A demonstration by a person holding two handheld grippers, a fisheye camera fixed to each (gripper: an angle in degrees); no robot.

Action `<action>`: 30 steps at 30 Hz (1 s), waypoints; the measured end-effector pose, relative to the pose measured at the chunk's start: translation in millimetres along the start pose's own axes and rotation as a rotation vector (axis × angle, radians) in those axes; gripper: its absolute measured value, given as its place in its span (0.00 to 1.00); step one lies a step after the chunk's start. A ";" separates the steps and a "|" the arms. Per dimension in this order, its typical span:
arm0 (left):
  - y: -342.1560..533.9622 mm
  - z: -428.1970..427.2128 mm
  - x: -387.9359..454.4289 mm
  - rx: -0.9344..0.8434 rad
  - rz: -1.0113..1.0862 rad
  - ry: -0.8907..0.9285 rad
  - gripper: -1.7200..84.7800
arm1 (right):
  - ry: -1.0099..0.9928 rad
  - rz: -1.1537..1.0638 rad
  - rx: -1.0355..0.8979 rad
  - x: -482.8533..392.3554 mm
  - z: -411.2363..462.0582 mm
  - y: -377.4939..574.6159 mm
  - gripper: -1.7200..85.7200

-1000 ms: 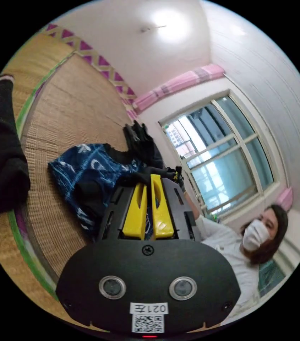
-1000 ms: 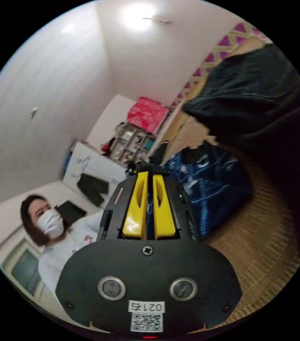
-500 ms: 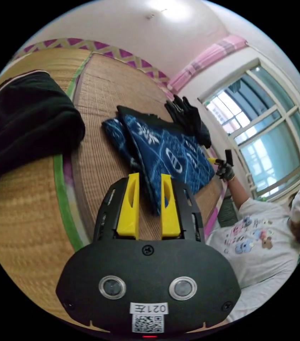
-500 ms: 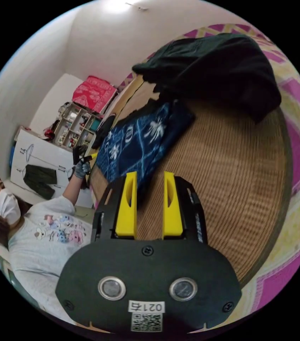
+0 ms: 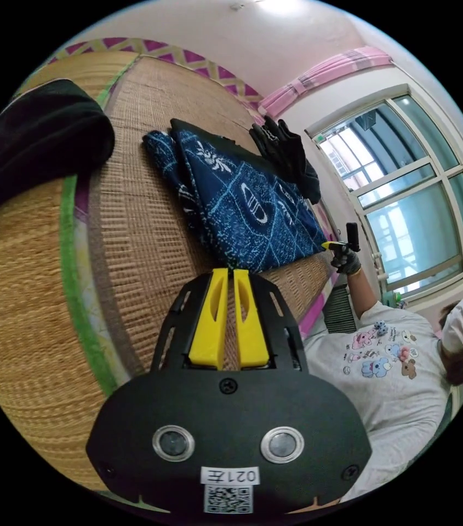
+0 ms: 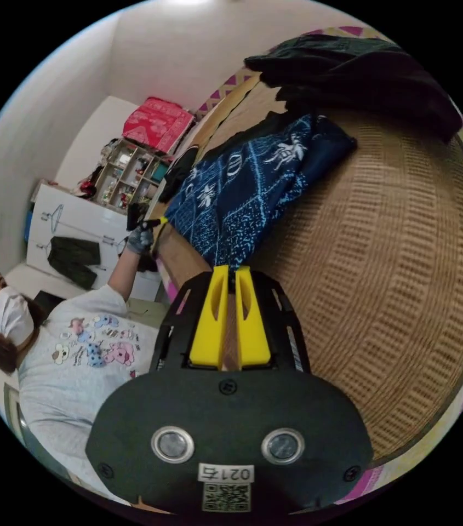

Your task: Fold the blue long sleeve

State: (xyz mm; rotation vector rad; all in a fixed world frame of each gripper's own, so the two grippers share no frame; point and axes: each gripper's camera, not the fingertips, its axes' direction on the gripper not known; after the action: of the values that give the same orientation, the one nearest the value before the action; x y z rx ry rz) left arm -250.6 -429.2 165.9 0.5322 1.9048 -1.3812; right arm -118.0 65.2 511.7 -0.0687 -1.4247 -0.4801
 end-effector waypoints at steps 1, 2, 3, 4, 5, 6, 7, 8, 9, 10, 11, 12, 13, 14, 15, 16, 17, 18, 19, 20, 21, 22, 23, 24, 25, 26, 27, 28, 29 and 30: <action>5.7 -14.9 -0.7 0.015 0.000 0.005 0.01 | -0.038 -0.030 -0.042 -11.0 9.8 9.5 0.03; 8.7 -21.0 -0.8 0.017 0.001 -0.005 0.01 | -0.077 -0.065 -0.097 -24.4 25.8 20.4 0.03; 15.9 -30.7 -0.8 0.011 -0.003 -0.048 0.01 | -0.095 -0.084 -0.127 -31.8 35.7 26.3 0.03; 24.1 -35.3 -0.5 -0.005 -0.005 -0.106 0.01 | -0.132 -0.120 -0.186 -46.2 57.3 38.1 0.04; 28.7 -35.7 -0.3 -0.012 -0.004 -0.132 0.01 | -0.158 -0.160 -0.246 -61.0 80.8 49.6 0.04; 39.4 -34.1 -0.6 -0.017 -0.014 -0.180 0.01 | -0.163 -0.183 -0.276 -68.1 91.9 54.8 0.05; 51.6 -31.8 -0.6 -0.010 -0.031 -0.213 0.01 | -0.151 -0.226 -0.340 -80.4 110.2 63.0 0.05; 58.6 -32.0 0.7 0.005 -0.040 -0.224 0.01 | -0.102 -0.274 -0.394 -89.8 118.5 66.6 0.07; 75.9 -36.7 7.9 0.068 -0.052 -0.245 0.01 | -0.071 -0.305 -0.398 -93.4 116.9 66.8 0.08; 97.3 -43.4 21.8 0.163 -0.049 -0.257 0.02 | -0.015 -0.327 -0.354 -94.1 104.0 63.2 0.09; 108.4 -45.0 31.0 0.202 -0.039 -0.247 0.02 | 0.008 -0.307 -0.259 -87.7 81.3 55.0 0.10; 128.3 -43.4 51.1 0.250 -0.024 -0.214 0.04 | 0.004 -0.298 -0.205 -83.5 68.6 50.2 0.11; 146.8 -34.7 73.3 0.278 -0.022 -0.170 0.06 | 0.002 -0.274 -0.095 -73.0 44.6 39.0 0.12; 155.2 -27.5 85.3 0.284 -0.020 -0.142 0.07 | 0.042 -0.249 -0.008 -61.3 26.8 25.7 0.13; 169.3 -8.6 109.6 0.281 -0.021 -0.081 0.10 | 0.066 -0.245 0.017 -55.9 21.4 18.1 0.13; 180.5 14.7 133.5 0.267 -0.024 -0.018 0.11 | 0.116 -0.236 0.039 -44.5 16.2 1.2 0.14; 184.9 26.3 143.9 0.259 -0.030 0.013 0.12 | 0.166 -0.207 0.060 -30.3 13.8 -17.3 0.15; 193.4 51.3 164.0 0.246 -0.050 0.079 0.13 | 0.179 -0.198 0.065 -23.2 13.7 -26.3 0.15; 200.2 75.5 182.0 0.235 -0.072 0.128 0.13 | 0.199 -0.171 0.056 -8.4 14.8 -44.2 0.15; 202.9 87.1 190.0 0.227 -0.084 0.146 0.13 | 0.195 -0.138 0.062 5.7 14.1 -59.3 0.15; 207.3 109.7 202.6 0.204 -0.116 0.192 0.14 | 0.182 -0.128 0.063 11.9 13.8 -65.9 0.16; 210.1 128.6 211.8 0.189 -0.140 0.235 0.14 | 0.161 -0.104 0.053 22.9 14.3 -77.7 0.16; 211.3 137.1 215.2 0.182 -0.158 0.244 0.15 | 0.140 -0.083 0.042 31.7 15.9 -87.5 0.16; 213.1 153.0 219.9 0.168 -0.189 0.276 0.15 | 0.134 -0.079 0.033 34.9 17.4 -91.8 0.16; 213.1 166.8 223.2 0.156 -0.215 0.331 0.15 | 0.139 -0.070 0.009 39.5 21.6 -99.3 0.16; 212.6 172.9 224.9 0.149 -0.229 0.345 0.16 | 0.147 -0.066 -0.008 42.2 26.0 -105.1 0.16; 211.1 183.3 229.2 0.136 -0.244 0.360 0.16 | 0.150 -0.065 -0.017 43.3 28.2 -107.7 0.16; 209.1 192.0 233.8 0.128 -0.253 0.375 0.16 | 0.147 -0.059 -0.031 45.7 32.3 -112.2 0.17; 207.7 196.2 235.9 0.118 -0.259 0.373 0.16 | 0.134 -0.054 -0.043 48.7 35.9 -116.3 0.17; 206.1 201.1 238.3 0.109 -0.273 0.381 0.16 | 0.130 -0.051 -0.049 50.3 37.7 -118.1 0.17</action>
State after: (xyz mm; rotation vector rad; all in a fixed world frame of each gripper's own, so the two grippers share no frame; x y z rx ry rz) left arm -205.2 -565.2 -179.2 0.6442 2.2822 -1.6584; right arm -192.1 -43.1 538.0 -0.0401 -1.2900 -0.5525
